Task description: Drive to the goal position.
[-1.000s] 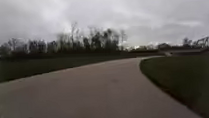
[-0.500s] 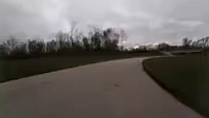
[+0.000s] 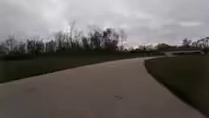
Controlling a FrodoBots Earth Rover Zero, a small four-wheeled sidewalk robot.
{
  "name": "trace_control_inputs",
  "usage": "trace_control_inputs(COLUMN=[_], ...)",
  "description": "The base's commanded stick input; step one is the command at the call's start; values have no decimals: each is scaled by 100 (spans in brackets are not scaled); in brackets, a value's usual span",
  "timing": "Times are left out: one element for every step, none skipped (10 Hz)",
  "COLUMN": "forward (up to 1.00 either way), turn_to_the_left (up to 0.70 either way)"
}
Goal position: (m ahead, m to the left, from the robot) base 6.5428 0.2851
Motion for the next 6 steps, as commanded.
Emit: trace_control_inputs(forward=[100,100,100,100,100,100], turn_to_the_left=[0,0,0,0,0,1])
